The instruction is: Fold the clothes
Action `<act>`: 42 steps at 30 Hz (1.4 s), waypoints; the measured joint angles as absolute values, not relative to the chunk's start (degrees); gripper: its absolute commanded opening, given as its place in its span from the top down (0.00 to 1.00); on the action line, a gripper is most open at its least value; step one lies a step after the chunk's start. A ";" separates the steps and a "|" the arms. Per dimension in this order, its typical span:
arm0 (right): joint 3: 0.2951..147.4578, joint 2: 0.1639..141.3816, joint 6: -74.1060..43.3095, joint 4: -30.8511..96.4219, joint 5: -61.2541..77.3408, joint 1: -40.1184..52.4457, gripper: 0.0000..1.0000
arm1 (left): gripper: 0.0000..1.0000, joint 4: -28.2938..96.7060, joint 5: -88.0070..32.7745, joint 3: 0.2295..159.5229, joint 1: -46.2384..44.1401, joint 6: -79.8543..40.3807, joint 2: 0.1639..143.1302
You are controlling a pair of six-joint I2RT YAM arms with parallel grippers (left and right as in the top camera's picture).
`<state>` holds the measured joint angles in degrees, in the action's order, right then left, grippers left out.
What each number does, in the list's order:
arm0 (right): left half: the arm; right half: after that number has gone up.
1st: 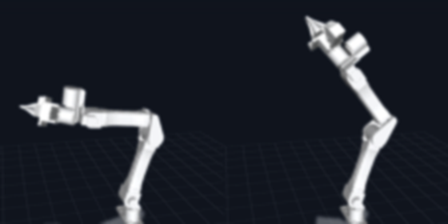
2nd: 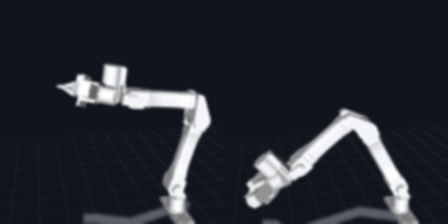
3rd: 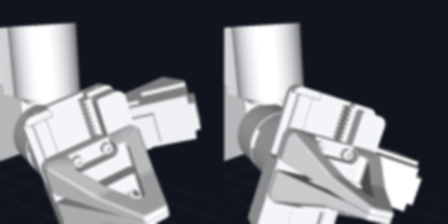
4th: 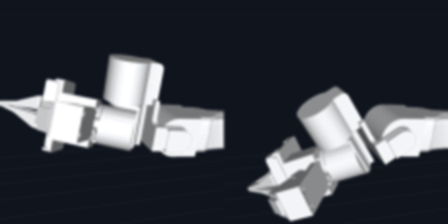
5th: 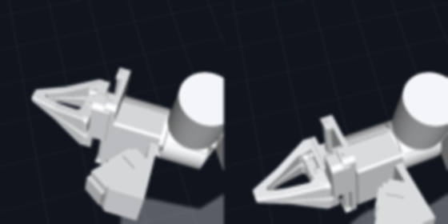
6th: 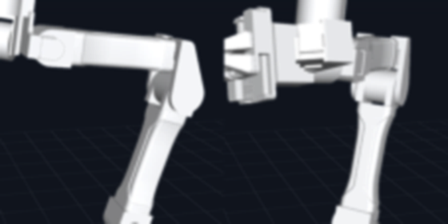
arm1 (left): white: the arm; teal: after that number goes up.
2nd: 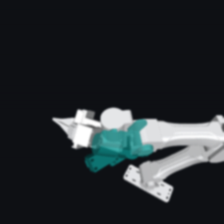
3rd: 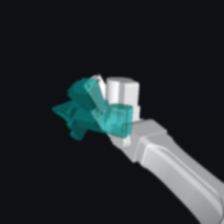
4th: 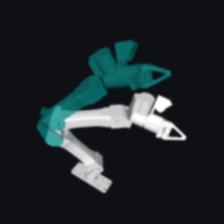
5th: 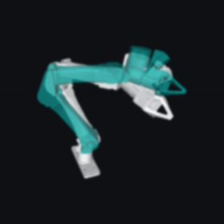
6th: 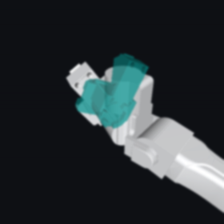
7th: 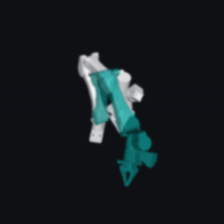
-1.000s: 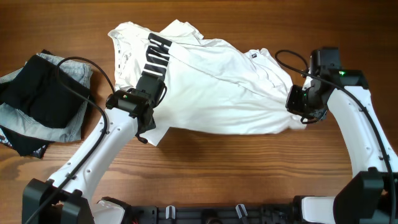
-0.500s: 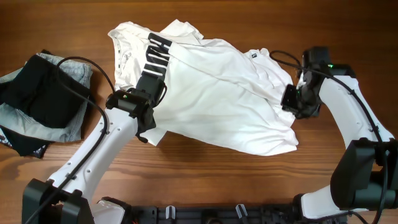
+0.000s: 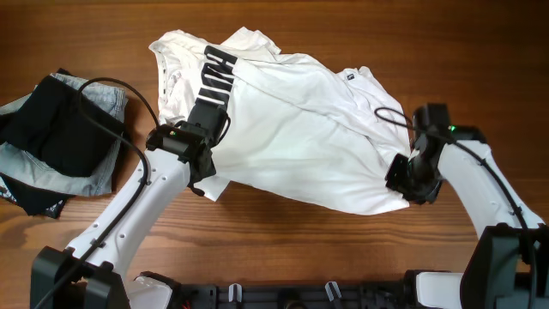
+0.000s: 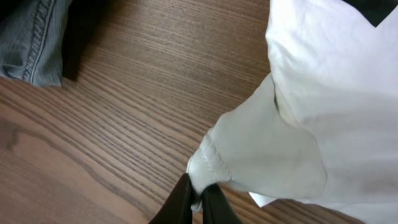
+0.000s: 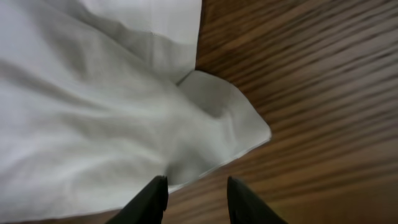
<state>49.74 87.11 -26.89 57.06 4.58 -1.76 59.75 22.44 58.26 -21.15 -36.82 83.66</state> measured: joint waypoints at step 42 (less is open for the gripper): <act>38.24 85.03 -41.87 40.91 1.72 -1.76 0.96 | 0.91 59.05 22.44 58.26 -21.15 -36.84 83.68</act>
